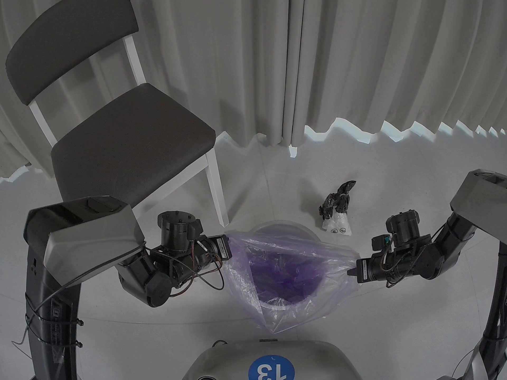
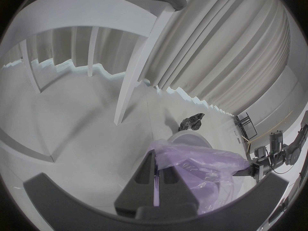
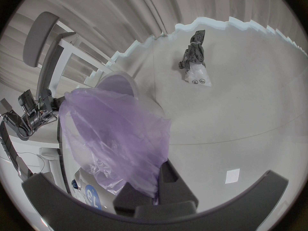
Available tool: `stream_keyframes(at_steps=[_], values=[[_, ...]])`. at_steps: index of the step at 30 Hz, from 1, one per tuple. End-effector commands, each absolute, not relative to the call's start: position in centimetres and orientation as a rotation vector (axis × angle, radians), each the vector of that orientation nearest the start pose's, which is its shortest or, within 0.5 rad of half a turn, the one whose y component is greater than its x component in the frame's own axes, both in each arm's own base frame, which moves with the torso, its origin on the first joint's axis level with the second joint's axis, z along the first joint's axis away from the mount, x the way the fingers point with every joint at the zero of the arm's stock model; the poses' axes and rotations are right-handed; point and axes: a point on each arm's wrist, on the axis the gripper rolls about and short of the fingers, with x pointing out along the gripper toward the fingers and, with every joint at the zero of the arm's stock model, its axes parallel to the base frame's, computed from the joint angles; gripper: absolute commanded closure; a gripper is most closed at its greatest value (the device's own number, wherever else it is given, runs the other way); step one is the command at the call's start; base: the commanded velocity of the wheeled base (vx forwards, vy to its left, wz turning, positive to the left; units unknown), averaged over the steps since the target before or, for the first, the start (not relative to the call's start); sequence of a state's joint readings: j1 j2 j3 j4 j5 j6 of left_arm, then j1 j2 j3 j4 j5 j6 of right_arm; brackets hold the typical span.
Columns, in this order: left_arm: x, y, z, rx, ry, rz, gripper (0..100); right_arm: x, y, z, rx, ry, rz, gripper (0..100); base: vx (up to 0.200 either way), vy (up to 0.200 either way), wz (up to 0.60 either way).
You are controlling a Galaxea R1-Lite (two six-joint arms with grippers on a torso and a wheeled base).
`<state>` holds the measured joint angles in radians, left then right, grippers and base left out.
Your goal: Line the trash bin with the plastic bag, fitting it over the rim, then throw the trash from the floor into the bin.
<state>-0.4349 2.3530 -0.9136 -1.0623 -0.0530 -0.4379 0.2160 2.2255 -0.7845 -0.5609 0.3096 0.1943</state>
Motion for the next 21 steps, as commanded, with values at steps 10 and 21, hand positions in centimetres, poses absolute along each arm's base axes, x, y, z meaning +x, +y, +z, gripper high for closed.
stream_keyframes(at_steps=[10, 21], values=[[36.5, -16.5, 0.8, -0.283, 0.427, -0.382, 100, 33.0, 9.4, -0.4, 0.199, 0.939, 0.439, 100, 0.000, 0.000, 0.00], [36.5, -16.1, -1.1, -0.279, 0.404, -0.377, 100, 32.5, 9.4, 0.9, 0.199, 0.896, 0.448, 100, 0.000, 0.000, 0.00]])
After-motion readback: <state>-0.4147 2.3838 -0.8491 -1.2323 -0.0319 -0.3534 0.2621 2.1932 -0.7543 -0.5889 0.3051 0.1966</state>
